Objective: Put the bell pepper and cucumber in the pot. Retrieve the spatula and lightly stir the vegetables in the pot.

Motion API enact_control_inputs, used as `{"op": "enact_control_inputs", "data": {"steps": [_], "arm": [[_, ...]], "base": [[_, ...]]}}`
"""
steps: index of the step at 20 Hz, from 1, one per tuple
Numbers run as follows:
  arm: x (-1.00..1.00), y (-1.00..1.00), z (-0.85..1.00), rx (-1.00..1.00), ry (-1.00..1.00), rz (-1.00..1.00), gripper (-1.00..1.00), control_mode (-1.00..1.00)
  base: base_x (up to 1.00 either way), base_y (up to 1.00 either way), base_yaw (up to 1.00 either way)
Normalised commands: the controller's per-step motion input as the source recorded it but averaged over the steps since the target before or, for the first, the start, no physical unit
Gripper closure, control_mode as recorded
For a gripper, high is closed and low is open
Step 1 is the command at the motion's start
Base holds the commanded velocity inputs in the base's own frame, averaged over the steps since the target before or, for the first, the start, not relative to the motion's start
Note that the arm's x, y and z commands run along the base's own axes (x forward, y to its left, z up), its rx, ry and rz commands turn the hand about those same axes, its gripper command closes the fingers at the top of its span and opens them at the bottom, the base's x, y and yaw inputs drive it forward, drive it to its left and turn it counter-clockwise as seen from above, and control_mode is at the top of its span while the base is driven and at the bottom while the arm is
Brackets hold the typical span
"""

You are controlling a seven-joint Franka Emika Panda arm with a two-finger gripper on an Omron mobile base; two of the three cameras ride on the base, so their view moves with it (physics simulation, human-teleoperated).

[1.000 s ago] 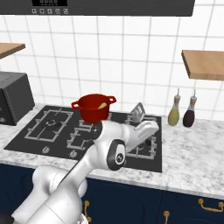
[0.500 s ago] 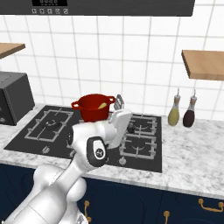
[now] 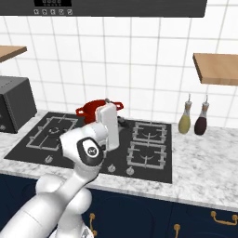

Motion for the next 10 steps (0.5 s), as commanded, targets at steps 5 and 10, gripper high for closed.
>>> {"op": "enact_control_inputs", "data": {"steps": [5,10], "arm": [[0.24,0.40,0.53,-0.35,0.27,0.05,1.00,-1.00],[0.19,0.40,0.42,-0.34,0.27,0.04,1.00,-1.00]], "base": [[0.00,0.00,0.00],[0.00,0.00,0.00]]}}
